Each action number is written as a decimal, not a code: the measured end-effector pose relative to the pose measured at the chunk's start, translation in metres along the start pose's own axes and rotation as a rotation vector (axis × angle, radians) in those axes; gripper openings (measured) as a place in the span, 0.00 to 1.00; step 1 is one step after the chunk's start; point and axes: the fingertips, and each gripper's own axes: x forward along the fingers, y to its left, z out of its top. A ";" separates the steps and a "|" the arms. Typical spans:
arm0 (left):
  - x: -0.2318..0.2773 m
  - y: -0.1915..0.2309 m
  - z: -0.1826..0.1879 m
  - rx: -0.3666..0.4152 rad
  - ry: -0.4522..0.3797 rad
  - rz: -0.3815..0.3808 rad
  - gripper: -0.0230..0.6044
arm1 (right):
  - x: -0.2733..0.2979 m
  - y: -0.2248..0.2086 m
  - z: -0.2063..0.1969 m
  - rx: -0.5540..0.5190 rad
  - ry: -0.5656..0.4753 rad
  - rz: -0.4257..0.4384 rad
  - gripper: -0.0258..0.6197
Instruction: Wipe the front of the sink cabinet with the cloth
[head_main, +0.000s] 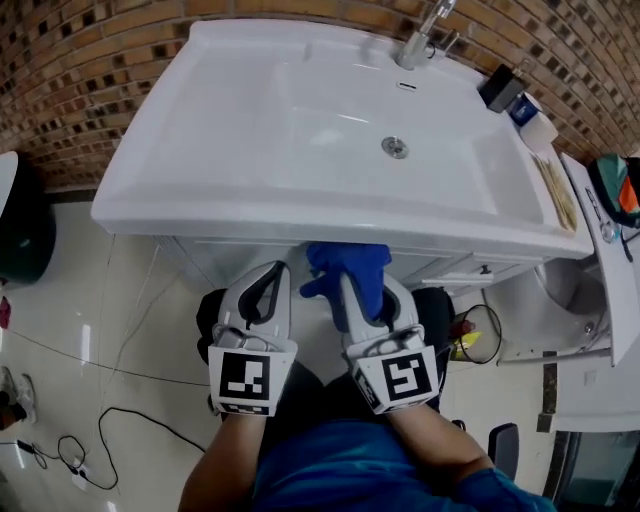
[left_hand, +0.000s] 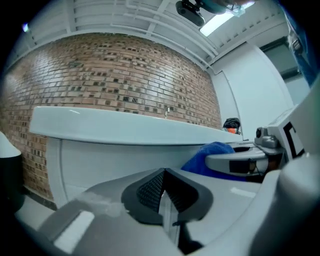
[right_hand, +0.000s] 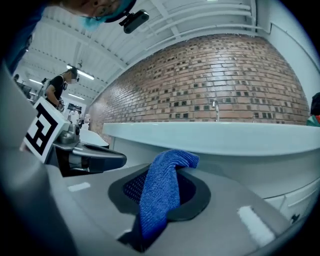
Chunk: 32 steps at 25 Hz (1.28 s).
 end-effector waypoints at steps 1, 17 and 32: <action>0.009 -0.013 0.002 -0.002 -0.001 -0.030 0.04 | -0.007 -0.013 -0.002 0.003 -0.002 -0.022 0.16; 0.108 -0.198 0.004 -0.020 0.023 -0.408 0.04 | -0.128 -0.229 -0.052 0.047 0.087 -0.505 0.16; 0.100 -0.166 -0.016 0.005 0.073 -0.335 0.04 | -0.087 -0.257 -0.079 0.022 0.147 -0.493 0.16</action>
